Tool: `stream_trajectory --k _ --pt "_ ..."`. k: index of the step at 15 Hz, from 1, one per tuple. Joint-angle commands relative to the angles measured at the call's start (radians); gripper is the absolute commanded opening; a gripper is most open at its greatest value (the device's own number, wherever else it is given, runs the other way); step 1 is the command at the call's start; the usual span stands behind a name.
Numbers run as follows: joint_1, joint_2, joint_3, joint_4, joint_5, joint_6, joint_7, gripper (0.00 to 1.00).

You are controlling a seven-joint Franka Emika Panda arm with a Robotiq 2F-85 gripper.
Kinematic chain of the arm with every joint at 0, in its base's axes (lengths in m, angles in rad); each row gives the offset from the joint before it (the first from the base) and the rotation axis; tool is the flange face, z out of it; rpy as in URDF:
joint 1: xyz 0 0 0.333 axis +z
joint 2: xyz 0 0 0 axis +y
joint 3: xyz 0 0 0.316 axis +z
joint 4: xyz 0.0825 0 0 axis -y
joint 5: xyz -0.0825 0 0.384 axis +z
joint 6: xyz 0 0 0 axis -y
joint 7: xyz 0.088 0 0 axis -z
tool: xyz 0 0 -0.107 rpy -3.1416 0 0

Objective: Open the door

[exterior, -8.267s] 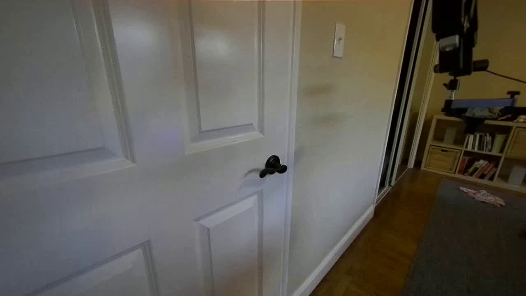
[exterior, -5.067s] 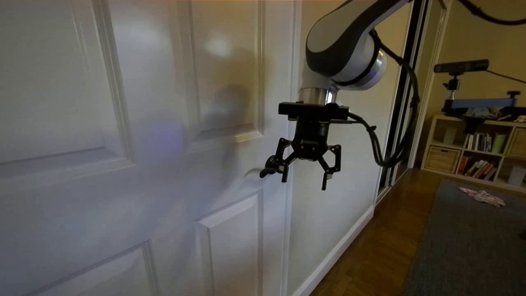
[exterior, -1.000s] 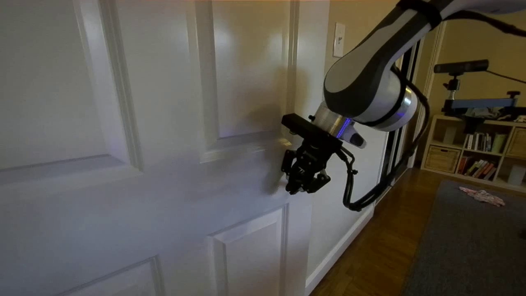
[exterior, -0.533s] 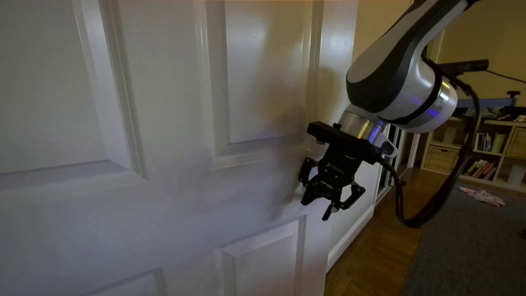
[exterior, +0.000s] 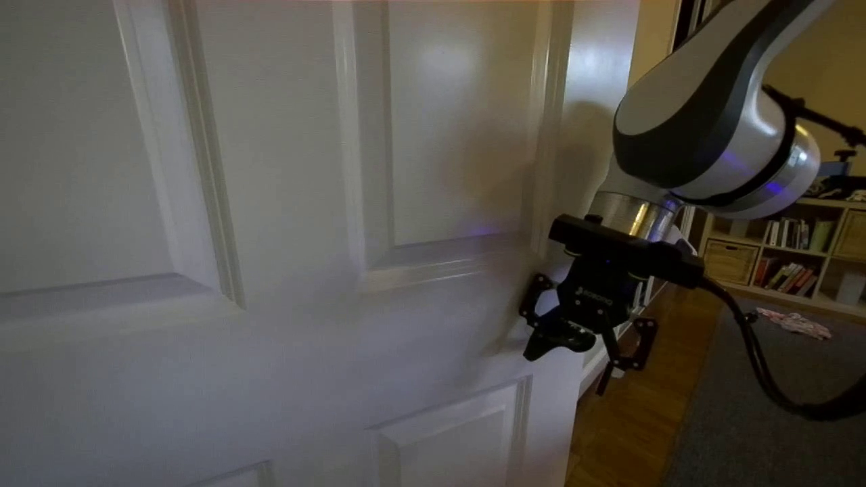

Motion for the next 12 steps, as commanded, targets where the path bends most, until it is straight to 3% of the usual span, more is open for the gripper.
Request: stream_trajectory --k 1,7,10,12 --pt "0.082 -0.105 -0.038 0.016 -0.102 -0.079 0.009 1.0" --pt "0.108 -0.113 -0.06 0.045 -0.321 -0.083 0.006 1.0" --pt "0.098 -0.12 -0.045 0.072 -0.353 -0.112 -0.056 1.0" --pt "0.109 -0.122 -0.013 0.151 -0.336 -0.148 -0.112 1.0"
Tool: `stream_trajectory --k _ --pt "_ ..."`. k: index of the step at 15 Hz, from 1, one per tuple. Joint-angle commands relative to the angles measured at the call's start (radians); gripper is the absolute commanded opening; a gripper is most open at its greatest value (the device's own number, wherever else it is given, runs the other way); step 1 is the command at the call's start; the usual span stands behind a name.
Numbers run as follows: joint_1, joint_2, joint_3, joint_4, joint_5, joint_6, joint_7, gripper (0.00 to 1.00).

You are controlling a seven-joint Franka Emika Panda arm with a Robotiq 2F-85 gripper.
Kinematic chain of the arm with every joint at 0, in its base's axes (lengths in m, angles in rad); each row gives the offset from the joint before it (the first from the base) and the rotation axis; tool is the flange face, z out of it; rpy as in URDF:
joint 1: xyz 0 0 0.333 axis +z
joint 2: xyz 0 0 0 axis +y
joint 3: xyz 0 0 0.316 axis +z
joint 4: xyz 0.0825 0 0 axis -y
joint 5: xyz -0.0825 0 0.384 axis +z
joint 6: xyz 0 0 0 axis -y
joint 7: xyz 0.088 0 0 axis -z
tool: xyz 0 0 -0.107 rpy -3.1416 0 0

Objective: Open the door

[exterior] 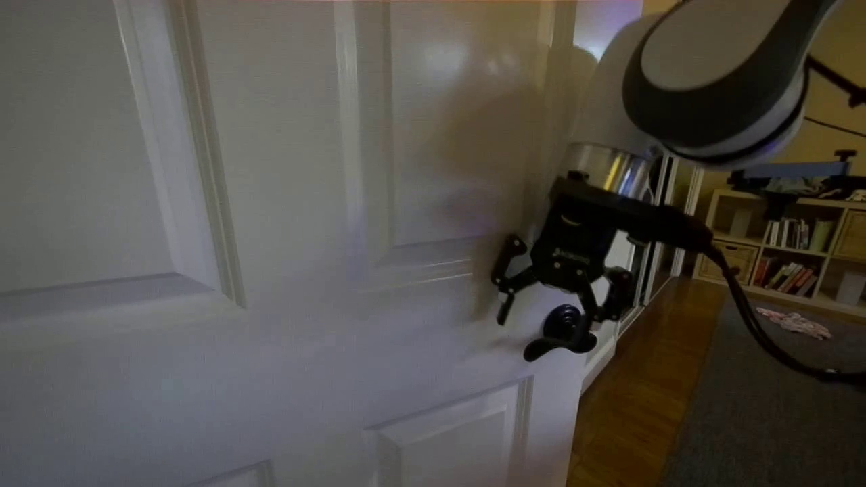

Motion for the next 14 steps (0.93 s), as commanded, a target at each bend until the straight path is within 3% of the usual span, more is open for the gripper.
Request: stream_trajectory --k 1,5,8,11,14 --pt "0.035 -0.06 0.046 0.118 0.031 -0.105 -0.096 1.0" --pt "0.04 -0.06 0.097 0.241 0.138 -0.194 -0.308 1.0" --pt "0.007 -0.079 0.098 0.285 0.18 -0.427 -0.414 1.0" --pt "0.021 -0.104 0.037 0.298 0.1 -0.635 -0.37 1.0" --pt "0.02 -0.159 -0.013 0.256 -0.014 -0.729 -0.28 1.0"
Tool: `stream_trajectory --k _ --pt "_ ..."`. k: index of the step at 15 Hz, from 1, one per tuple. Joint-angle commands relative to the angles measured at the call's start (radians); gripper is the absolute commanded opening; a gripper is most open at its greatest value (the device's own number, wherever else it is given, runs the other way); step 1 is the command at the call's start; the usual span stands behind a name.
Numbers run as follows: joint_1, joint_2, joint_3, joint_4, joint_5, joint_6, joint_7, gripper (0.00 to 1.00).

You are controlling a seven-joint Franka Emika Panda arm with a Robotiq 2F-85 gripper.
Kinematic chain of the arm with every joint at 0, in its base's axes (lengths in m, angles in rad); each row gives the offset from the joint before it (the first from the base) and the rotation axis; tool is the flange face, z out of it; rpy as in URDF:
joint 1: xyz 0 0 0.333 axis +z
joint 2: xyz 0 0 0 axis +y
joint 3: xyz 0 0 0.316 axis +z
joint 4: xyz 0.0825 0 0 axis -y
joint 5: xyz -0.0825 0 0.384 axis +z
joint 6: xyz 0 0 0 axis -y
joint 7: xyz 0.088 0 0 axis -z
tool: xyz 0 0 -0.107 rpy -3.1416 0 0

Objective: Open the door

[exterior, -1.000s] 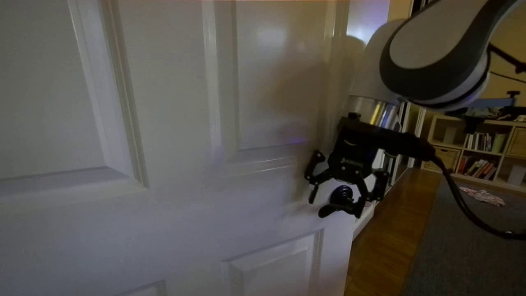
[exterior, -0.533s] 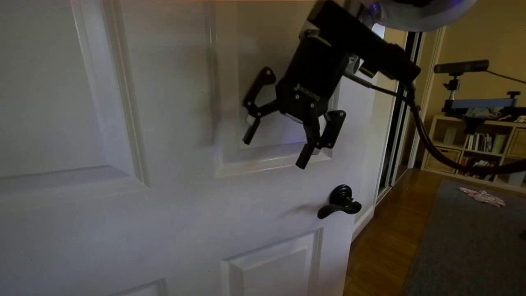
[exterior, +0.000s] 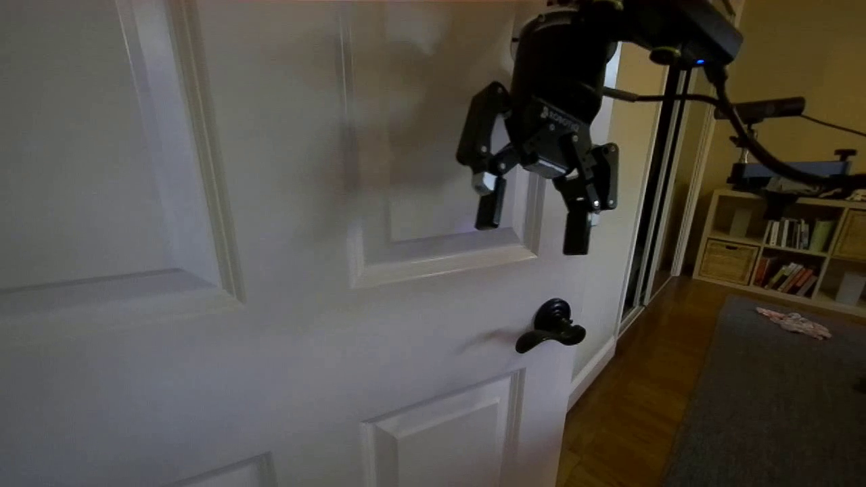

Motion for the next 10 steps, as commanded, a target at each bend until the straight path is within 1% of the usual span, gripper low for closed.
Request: stream_trajectory --k 1,3,7,8,9,10 --pt "0.0 -0.094 -0.055 -0.064 -0.105 -0.1 0.101 1.0" --pt "-0.003 -0.123 -0.075 -0.088 -0.138 -0.117 0.148 1.0" --pt "-0.012 -0.156 -0.094 -0.136 -0.119 -0.105 0.199 1.0" --pt "-0.014 -0.158 -0.096 -0.145 -0.117 -0.1 0.228 1.0" --pt "-0.011 -0.102 -0.089 -0.083 -0.116 -0.1 0.172 1.0" --pt "-0.013 -0.106 -0.089 -0.092 -0.116 -0.1 0.187 1.0"
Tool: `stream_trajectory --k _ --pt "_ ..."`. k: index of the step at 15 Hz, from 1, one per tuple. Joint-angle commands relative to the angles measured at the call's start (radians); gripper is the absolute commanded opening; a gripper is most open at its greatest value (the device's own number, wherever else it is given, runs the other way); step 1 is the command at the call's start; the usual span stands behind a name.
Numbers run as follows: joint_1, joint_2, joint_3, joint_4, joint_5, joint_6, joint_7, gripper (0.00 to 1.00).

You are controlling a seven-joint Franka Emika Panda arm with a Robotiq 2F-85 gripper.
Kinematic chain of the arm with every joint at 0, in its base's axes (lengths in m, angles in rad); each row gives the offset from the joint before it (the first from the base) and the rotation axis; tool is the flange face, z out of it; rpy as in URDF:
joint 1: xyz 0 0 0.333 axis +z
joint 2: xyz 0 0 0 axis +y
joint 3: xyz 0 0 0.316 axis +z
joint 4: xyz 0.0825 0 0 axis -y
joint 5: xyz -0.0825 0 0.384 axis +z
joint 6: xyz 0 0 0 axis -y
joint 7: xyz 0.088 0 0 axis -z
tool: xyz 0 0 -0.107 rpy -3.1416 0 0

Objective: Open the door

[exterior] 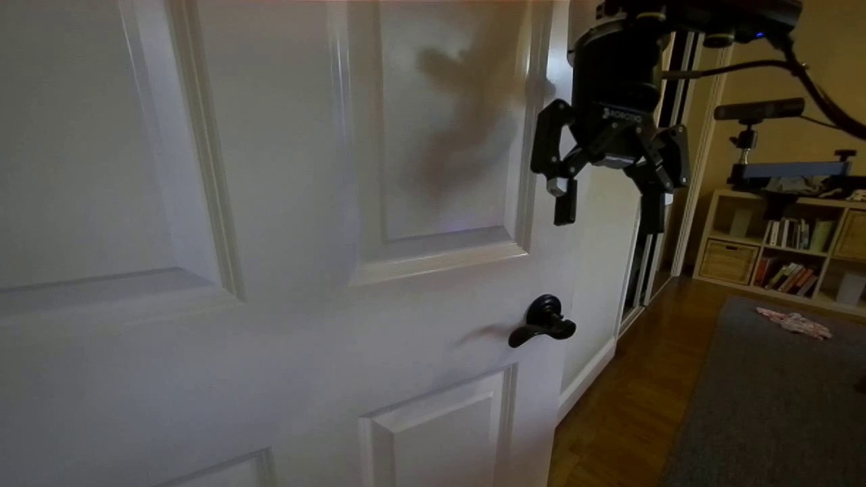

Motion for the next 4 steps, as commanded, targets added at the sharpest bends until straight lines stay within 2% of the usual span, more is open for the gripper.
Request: stream_trajectory --k 1,4 --pt "-0.003 -0.002 0.001 -0.003 -0.001 -0.003 0.008 1.0" --pt "-0.003 -0.004 0.001 -0.008 -0.001 -0.003 0.012 1.0"
